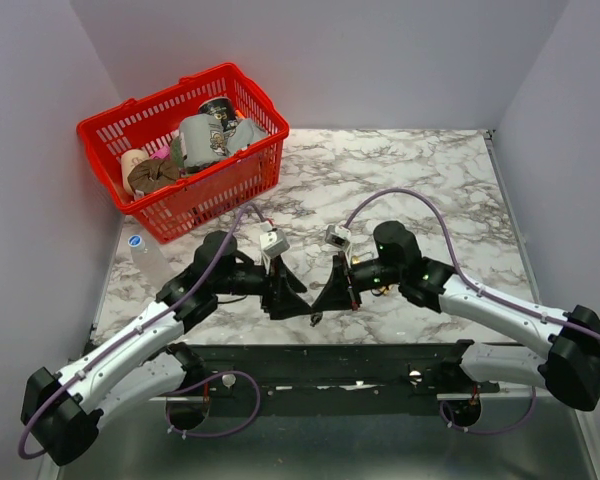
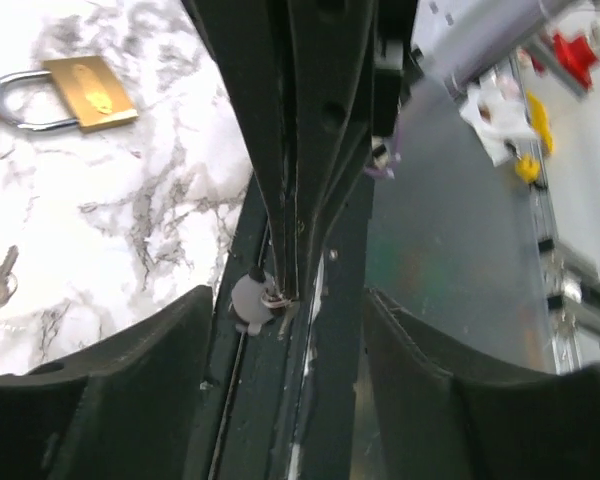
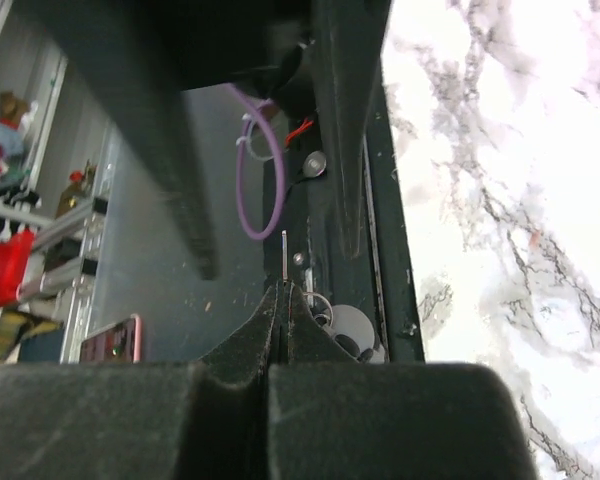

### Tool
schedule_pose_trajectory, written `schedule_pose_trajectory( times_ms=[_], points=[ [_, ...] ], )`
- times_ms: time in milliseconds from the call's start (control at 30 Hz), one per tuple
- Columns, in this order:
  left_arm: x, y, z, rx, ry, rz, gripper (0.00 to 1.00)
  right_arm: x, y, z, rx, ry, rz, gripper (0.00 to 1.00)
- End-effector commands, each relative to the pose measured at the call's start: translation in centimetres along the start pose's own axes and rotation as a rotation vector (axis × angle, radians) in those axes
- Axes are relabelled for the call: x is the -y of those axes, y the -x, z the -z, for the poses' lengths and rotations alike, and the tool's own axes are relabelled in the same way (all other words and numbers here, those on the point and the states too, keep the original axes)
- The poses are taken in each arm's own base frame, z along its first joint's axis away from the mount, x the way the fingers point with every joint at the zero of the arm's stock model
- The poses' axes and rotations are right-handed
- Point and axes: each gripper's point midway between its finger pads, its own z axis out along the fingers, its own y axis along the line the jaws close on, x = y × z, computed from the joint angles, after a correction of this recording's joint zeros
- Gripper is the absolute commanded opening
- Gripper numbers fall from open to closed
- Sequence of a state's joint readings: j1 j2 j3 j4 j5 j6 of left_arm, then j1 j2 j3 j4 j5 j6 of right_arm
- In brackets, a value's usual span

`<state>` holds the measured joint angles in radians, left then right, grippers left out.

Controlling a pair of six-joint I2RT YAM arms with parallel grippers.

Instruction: Unlock with the key

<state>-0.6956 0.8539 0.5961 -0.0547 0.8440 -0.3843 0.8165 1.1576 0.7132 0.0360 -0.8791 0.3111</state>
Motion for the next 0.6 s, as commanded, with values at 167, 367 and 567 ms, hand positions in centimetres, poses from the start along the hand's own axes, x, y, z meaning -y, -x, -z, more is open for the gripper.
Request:
schedule_pose_trajectory(
  times_ms=[167, 367, 567],
  points=[
    [-2.8, 5.1, 2.8, 0.399, 0.275, -0.015, 0.86, 0.8, 4.2, 0.0, 0.299, -0.059, 0.022, 0.01],
    [-2.3, 6.9, 3.9, 0.565, 0.259, 0.023, 0.82, -1.3, 6.0, 0.6, 0.412, 0.033, 0.09, 0.01],
    [-1.3, 7.6, 3.3, 0.617, 0.158, 0.061, 0.72, -2.0, 6.6, 0.7, 0.449, 0.071, 0.101, 0.01]
  ],
)
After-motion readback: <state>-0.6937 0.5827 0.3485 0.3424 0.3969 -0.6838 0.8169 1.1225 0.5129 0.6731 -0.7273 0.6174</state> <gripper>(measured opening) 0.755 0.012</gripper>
